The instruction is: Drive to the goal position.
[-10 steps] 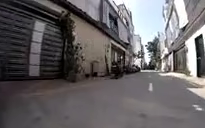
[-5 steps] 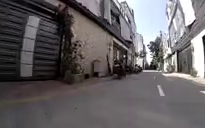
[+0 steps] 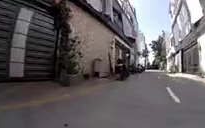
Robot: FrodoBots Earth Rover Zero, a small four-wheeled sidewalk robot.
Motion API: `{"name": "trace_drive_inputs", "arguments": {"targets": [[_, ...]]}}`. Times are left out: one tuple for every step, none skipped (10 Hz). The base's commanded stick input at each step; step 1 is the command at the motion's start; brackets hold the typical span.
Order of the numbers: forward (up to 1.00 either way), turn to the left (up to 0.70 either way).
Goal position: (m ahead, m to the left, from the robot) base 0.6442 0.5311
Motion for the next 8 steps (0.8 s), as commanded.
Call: {"name": "trace_drive_inputs", "arguments": {"targets": [[1.00, 0.24], [1.00, 0.28], [1.00, 0.28], [1.00, 0.07], [1.00, 0.04], [1.00, 0.04], [1.00, 0.04], [1.00, 0.04]]}}
